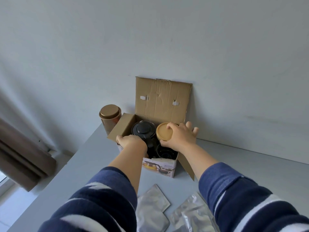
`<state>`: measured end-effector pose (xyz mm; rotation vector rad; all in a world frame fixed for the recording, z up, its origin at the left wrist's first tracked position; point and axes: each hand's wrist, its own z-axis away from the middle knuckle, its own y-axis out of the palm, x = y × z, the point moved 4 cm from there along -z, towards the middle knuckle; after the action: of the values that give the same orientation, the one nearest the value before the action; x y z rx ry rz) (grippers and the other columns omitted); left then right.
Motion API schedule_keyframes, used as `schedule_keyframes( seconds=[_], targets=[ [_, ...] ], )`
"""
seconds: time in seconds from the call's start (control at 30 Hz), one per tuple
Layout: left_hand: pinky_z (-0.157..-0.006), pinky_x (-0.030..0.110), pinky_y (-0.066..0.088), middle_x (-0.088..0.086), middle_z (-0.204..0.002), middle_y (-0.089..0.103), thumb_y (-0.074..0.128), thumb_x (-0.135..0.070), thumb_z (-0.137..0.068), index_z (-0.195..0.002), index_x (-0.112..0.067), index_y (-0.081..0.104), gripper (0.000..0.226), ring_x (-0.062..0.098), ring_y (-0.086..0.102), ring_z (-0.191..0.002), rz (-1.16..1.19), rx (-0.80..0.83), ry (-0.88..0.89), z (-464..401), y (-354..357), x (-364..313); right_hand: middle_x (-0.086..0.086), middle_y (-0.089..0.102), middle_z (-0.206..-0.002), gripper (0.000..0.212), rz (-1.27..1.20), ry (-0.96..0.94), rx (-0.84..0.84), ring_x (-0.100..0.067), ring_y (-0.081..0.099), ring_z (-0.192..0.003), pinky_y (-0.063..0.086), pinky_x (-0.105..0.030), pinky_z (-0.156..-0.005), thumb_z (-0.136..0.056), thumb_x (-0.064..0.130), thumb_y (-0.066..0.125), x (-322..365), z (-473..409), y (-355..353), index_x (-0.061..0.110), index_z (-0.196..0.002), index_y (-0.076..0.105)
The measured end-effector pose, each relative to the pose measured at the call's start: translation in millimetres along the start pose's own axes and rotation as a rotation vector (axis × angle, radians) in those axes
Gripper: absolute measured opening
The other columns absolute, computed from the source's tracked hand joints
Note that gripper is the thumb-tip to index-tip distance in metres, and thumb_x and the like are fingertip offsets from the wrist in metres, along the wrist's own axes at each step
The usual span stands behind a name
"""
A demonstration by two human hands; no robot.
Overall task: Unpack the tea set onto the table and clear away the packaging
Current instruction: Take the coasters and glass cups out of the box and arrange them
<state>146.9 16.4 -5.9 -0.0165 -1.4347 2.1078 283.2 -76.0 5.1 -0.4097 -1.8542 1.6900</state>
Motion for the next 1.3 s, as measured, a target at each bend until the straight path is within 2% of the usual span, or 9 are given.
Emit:
schedule_keyframes(
  seconds=[0.13,0.4,0.63,0.73,0.8,0.97,1.1,1.2,1.3],
  targets=[
    [-0.102,0.042,0.028,0.0,-0.112,0.059,0.057,-0.062,-0.08,-0.125,-0.022,0.054,0.06,0.026,0.05,-0.111,0.084,-0.021,0.01,9,-5,8,-0.001,0.053,-0.122,0.059,0.008,0.002,-0.007,-0.025,0.032,-0.118,0.025,-0.042,-0.09,-0.064,0.071,0.059,4,2,-10,0.041,-0.114,0.048],
    [-0.104,0.045,0.032,0.003,-0.118,0.059,0.072,-0.063,-0.066,-0.125,-0.018,0.052,0.076,0.028,0.052,-0.117,0.266,-0.03,-0.018,41,-14,27,-0.004,0.05,-0.124,0.065,0.04,0.023,-0.011,-0.025,0.031,-0.119,0.026,-0.043,-0.09,-0.064,0.071,0.059,20,17,-41,0.04,-0.12,0.047],
    [-0.085,0.038,0.052,0.003,-0.104,0.06,0.082,-0.058,-0.047,-0.112,-0.012,0.055,0.084,0.026,0.06,-0.097,0.45,-0.186,0.025,72,-39,57,-0.004,0.051,-0.122,0.062,-0.015,0.114,-0.003,-0.026,0.033,-0.116,0.027,-0.042,-0.089,-0.063,0.073,0.059,16,51,-63,0.042,-0.115,0.047],
    [-0.073,0.031,0.055,0.004,-0.088,0.062,0.08,-0.065,-0.052,-0.099,-0.011,0.058,0.074,0.022,0.062,-0.085,0.45,-0.251,0.095,87,-57,63,-0.004,0.052,-0.12,0.061,-0.09,0.182,-0.026,-0.027,0.035,-0.116,0.028,-0.04,-0.087,-0.063,0.075,0.06,0,68,-74,0.043,-0.114,0.048],
    [-0.069,0.03,0.054,0.003,-0.082,0.06,0.077,-0.068,-0.056,-0.091,-0.011,0.056,0.07,0.021,0.06,-0.083,0.452,-0.297,0.128,98,-71,59,-0.005,0.052,-0.12,0.06,-0.102,0.238,-0.041,-0.028,0.037,-0.117,0.028,-0.039,-0.086,-0.064,0.074,0.06,-17,80,-80,0.043,-0.114,0.048],
    [-0.066,0.029,0.051,0.001,-0.076,0.06,0.075,-0.067,-0.061,-0.081,-0.012,0.056,0.061,0.02,0.061,-0.078,0.53,-0.408,0.256,128,-94,10,-0.006,0.051,-0.115,0.057,-0.121,0.388,-0.032,-0.029,0.04,-0.115,0.03,-0.04,-0.086,-0.066,0.068,0.056,-81,115,-92,0.042,-0.115,0.046],
    [-0.072,0.032,0.049,0.003,-0.091,0.066,0.075,-0.061,-0.064,-0.095,-0.015,0.061,0.057,0.024,0.062,-0.089,0.628,-0.465,0.384,145,-89,-68,-0.004,0.051,-0.112,0.058,-0.123,0.499,-0.025,-0.028,0.04,-0.113,0.033,-0.041,-0.088,-0.063,0.071,0.054,-155,141,-91,0.044,-0.114,0.045],
    [-0.082,0.036,0.048,0.006,-0.106,0.064,0.075,-0.059,-0.065,-0.107,-0.017,0.057,0.063,0.031,0.057,-0.104,0.75,-0.508,0.448,154,-67,-138,-0.004,0.051,-0.112,0.056,-0.129,0.574,0.003,-0.028,0.038,-0.115,0.032,-0.041,-0.088,-0.064,0.069,0.055,-219,161,-81,0.043,-0.113,0.045],
    [-0.086,0.035,0.043,0.005,-0.112,0.061,0.074,-0.058,-0.066,-0.114,-0.019,0.056,0.064,0.03,0.053,-0.108,0.834,-0.501,0.495,162,-40,-209,-0.003,0.05,-0.113,0.055,-0.133,0.631,0.029,-0.028,0.038,-0.116,0.03,-0.039,-0.085,-0.065,0.068,0.057,-283,177,-67,0.043,-0.112,0.046]
  ],
)
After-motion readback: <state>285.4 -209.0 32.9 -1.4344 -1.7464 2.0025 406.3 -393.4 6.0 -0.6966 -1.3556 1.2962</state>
